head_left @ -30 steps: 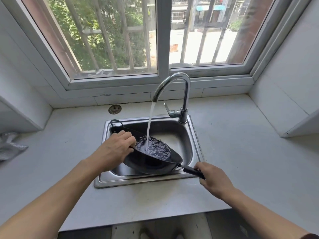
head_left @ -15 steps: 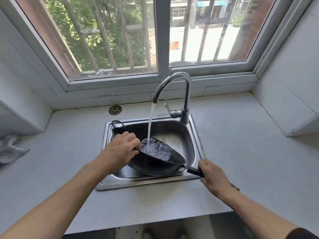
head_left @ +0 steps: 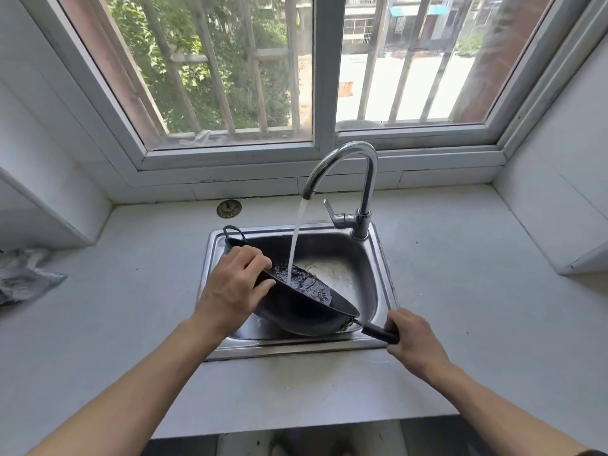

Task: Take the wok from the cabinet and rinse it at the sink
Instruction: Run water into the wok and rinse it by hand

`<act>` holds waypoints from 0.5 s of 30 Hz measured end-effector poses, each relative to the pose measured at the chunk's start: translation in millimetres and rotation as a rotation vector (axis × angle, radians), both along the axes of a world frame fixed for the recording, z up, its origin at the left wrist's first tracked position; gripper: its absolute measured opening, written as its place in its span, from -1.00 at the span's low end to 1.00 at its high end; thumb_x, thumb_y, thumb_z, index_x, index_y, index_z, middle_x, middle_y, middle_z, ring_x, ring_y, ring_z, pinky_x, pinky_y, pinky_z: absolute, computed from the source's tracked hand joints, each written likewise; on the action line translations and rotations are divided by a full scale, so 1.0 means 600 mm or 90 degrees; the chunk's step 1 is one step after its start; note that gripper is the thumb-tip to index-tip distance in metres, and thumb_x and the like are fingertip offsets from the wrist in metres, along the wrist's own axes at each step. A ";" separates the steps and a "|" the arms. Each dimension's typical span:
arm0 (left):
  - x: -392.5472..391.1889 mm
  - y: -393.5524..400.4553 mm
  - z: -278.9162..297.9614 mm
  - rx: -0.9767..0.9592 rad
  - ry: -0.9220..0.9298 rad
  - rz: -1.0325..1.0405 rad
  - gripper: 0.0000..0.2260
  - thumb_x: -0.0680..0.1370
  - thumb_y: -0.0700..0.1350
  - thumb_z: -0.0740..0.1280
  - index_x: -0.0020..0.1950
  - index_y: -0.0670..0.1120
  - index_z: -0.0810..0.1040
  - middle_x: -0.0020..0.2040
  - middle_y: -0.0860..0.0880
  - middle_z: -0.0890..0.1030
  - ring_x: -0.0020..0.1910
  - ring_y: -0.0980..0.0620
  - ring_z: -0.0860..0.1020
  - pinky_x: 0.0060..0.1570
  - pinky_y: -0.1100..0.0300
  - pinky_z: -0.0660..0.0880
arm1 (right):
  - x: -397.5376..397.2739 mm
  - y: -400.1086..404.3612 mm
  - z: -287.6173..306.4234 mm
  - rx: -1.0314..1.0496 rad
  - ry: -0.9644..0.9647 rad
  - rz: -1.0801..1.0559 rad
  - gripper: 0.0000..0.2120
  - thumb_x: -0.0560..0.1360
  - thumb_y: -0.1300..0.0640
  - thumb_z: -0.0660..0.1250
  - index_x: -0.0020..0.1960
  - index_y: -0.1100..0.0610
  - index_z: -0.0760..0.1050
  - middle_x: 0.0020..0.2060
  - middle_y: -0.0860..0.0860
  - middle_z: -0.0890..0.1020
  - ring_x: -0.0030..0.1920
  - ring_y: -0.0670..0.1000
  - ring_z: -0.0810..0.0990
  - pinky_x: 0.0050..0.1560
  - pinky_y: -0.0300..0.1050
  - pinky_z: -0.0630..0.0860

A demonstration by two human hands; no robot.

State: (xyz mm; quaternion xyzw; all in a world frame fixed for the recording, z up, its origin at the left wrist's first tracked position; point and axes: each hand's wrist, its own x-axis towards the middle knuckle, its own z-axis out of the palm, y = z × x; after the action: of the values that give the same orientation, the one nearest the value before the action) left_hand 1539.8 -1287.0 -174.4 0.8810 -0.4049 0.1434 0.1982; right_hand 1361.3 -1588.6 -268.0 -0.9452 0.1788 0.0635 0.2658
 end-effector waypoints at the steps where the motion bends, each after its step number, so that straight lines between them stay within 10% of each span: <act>1: -0.003 0.000 -0.002 -0.010 -0.004 0.001 -0.80 0.43 -0.14 0.50 -0.02 -0.13 0.55 -0.04 -0.03 0.53 -0.06 -0.06 0.48 -0.05 0.03 0.50 | 0.001 -0.001 0.002 0.001 0.000 -0.003 -0.62 0.21 0.32 0.39 -0.32 -0.08 0.27 -0.32 -0.11 0.43 -0.30 -0.09 0.42 -0.36 -0.22 0.31; 15: -0.063 -0.002 -0.028 -0.018 -0.010 0.045 -0.62 0.56 -0.01 0.26 0.26 -0.23 0.55 0.20 -0.13 0.56 0.25 -0.10 0.49 0.32 0.08 0.39 | -0.006 -0.005 0.014 0.005 0.001 -0.004 -0.72 0.21 0.31 0.37 -0.31 -0.01 0.36 -0.32 -0.10 0.48 -0.29 -0.07 0.46 -0.34 -0.20 0.38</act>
State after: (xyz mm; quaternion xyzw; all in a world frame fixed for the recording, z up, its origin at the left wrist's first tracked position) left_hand 1502.2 -1288.1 -191.0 0.8906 -0.3731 0.1628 0.2025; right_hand 1357.4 -1591.6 -259.8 -0.9435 0.1819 0.0643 0.2695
